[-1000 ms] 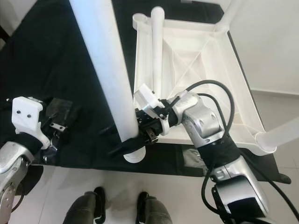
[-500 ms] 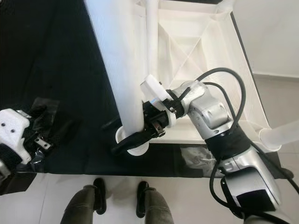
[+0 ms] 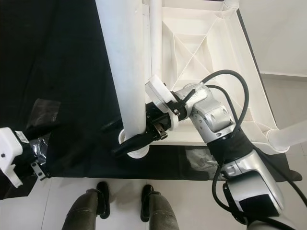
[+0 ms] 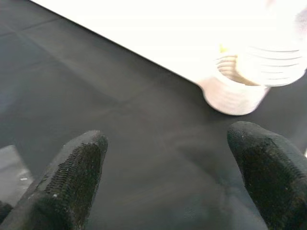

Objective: Building children table

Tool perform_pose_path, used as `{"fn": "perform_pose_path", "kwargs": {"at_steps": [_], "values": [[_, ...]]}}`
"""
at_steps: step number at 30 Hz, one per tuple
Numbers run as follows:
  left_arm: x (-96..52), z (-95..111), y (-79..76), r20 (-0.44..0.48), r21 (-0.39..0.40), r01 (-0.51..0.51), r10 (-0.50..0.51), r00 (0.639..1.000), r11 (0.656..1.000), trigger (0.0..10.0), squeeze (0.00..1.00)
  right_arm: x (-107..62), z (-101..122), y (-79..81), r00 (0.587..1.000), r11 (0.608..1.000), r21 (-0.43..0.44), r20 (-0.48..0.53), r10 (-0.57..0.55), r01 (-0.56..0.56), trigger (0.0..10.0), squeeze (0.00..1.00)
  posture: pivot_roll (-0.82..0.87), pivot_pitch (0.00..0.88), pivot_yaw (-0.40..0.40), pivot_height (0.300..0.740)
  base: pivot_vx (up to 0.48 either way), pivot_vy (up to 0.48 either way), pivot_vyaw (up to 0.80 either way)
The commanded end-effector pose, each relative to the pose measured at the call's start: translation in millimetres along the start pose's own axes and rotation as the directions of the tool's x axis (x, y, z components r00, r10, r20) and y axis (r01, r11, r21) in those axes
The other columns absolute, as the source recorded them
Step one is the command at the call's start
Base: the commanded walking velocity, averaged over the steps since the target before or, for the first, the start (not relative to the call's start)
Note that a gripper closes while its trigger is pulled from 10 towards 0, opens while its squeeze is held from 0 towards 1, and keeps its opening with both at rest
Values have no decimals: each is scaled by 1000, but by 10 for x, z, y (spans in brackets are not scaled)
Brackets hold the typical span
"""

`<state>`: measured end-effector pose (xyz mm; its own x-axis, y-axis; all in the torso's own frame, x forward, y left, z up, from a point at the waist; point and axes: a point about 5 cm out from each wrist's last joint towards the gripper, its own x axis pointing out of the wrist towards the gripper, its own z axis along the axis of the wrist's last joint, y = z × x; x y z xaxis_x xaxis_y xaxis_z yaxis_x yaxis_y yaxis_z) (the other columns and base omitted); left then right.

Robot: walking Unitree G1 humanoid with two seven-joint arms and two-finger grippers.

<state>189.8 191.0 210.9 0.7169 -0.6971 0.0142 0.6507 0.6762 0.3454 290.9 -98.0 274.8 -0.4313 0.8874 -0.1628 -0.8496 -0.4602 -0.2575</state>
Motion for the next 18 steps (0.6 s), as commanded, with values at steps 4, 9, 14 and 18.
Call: {"fn": "perform_pose_path", "kwargs": {"at_steps": [4,9,14,18], "values": [[28,12,-134,40,-51,33,-31,999,998,10000,0,-18,-103,-11,999,1000,22,-38,-8,9,10000,0,112,437,-90,740,0,0,0],[3,13,-149,41,-51,49,-47,998,997,10000,0,-59,-100,-35,998,1000,14,-56,-24,24,10000,0,112,440,-91,740,0,0,0],[-55,21,-113,28,-45,62,-61,998,997,10000,0,-81,-90,-50,997,1000,2,-75,-27,27,10000,0,114,441,-92,740,0,0,0],[-70,22,-117,25,-47,77,-75,997,996,10000,0,-63,-109,-53,996,1000,-6,-92,-17,17,10000,0,114,442,-93,740,0,0,0]]}}
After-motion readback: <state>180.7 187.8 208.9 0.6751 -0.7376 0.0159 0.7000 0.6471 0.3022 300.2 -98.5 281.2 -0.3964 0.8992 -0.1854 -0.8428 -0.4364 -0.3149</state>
